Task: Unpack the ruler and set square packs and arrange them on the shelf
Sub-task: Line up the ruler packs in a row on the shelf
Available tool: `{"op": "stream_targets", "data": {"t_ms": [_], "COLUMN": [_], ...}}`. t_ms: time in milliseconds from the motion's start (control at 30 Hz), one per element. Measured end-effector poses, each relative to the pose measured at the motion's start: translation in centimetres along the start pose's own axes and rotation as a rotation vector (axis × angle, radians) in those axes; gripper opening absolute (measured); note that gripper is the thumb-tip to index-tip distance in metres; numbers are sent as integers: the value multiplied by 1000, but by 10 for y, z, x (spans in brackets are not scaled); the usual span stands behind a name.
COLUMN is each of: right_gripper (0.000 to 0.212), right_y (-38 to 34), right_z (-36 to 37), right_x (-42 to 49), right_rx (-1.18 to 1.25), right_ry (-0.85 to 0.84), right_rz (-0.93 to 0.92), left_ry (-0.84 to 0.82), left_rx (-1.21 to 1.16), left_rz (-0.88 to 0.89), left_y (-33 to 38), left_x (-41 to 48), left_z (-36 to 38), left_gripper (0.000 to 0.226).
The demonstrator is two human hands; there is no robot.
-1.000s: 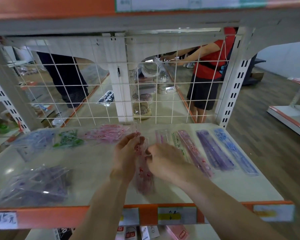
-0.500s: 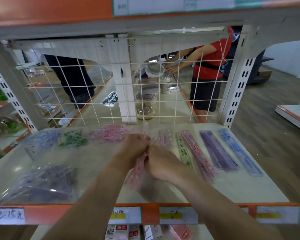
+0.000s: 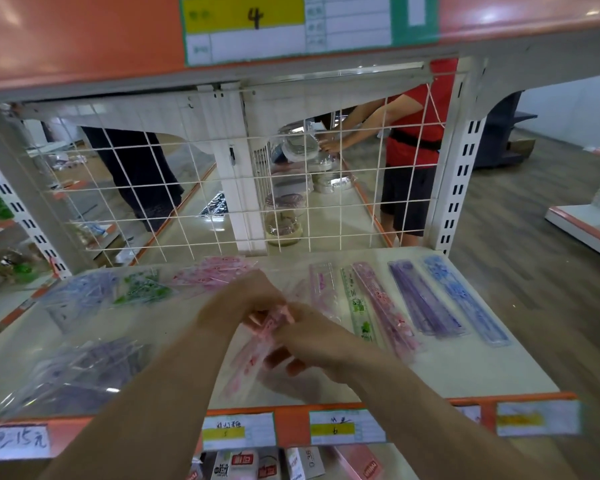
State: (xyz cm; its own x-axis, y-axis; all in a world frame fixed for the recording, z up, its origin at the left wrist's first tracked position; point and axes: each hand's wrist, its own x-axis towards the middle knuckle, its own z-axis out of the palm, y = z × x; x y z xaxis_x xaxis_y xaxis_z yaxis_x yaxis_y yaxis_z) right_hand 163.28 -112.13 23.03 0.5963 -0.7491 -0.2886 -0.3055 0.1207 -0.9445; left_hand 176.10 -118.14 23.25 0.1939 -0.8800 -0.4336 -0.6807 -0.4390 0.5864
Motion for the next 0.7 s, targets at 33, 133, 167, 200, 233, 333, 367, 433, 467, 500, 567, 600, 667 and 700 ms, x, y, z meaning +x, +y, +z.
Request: {"op": "stream_targets", "data": {"t_ms": [33, 133, 167, 200, 233, 333, 367, 433, 467, 500, 567, 600, 667, 700], "right_gripper": [35, 33, 34, 35, 35, 33, 34, 38, 40, 41, 43, 42, 40, 39], "right_y": [2, 5, 6, 6, 7, 9, 10, 12, 14, 15, 18, 19, 21, 22], "right_z": [0, 1, 1, 1, 0, 0, 1, 3, 4, 5, 5, 6, 7, 7], "right_x": [1, 0, -1, -2, -2, -4, -4, -4, -3, -2, 1, 3, 5, 5], "right_rx": [44, 112, 141, 173, 207, 275, 286, 285, 282, 287, 290, 285, 278, 270], "right_ry": [2, 7, 6, 3, -2, -11, -8, -12, -11, -8, -3, -5, -7, -9], "right_rz": [-1, -14, -13, -18, -24, -42, -52, -85, -92, -91, -83, -82, -74, -67], "left_ry": [-6, -10, -13, -11, -1, 65, 76, 51, 32, 19, 11, 8, 16, 23], "left_rx": [-4, 20, 32, 41, 49, 131, 148, 139, 138, 139, 121, 115, 120, 135], "left_rz": [-6, -25, -25, -25, -26, 9, 17, -21, -47, -70, -94, -94, -72, -56], "left_y": [1, 3, 3, 4, 5, 7, 8, 9, 8, 8, 6, 4, 3, 2], "left_x": [0, 0, 0, 0, -1, 2, 3, 4, 4, 3, 2, 3, 3, 4], "left_z": [1, 4, 5, 6, 7, 10, 11, 8, 7, 5, 3, 4, 5, 6], "left_gripper": [8, 8, 8, 7, 5, 13, 14, 6, 3, 5, 8, 6, 17, 23]}}
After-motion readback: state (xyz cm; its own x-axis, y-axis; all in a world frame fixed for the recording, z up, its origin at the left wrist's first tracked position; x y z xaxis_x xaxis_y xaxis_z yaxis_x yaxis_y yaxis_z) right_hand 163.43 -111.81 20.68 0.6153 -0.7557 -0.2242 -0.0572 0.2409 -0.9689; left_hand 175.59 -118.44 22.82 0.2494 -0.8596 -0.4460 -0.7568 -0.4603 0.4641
